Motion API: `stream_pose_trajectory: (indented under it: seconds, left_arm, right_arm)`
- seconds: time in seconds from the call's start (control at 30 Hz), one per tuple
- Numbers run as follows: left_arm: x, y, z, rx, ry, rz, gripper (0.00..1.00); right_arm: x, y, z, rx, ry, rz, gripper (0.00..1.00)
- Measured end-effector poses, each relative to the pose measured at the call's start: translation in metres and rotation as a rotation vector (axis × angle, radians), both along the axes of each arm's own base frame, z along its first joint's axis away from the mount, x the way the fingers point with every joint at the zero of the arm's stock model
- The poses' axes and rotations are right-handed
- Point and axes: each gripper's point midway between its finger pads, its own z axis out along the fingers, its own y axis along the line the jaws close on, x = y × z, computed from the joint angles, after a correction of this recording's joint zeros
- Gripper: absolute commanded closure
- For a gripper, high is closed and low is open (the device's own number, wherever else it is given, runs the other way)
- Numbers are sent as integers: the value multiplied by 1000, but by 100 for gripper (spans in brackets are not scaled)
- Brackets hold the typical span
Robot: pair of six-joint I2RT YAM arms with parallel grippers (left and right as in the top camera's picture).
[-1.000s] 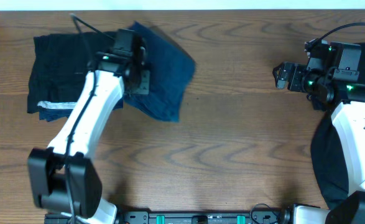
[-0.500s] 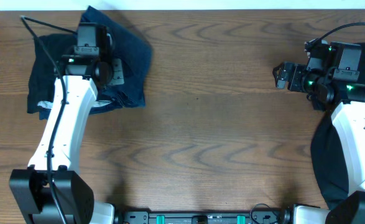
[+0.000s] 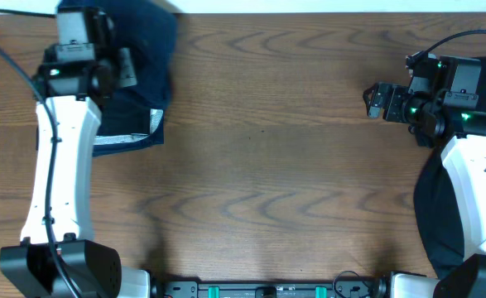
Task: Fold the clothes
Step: 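Grasp the blue shorts' edge with the left gripper and lift onto the black stack, then lower the shorts onto the black stack and open the left gripper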
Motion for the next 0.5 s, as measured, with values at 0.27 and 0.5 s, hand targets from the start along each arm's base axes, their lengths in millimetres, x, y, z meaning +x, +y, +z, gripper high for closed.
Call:
stream_pose_trajectory:
  seconds: [0.27, 0.5]
  left_arm:
    - [-2, 55, -26, 13, 67, 96, 94]
    - [0, 99, -86, 21, 206, 150, 54]
  right_arm:
    - [0, 0, 0, 0, 0, 0, 1]
    - [0, 0, 0, 0, 0, 0, 1]
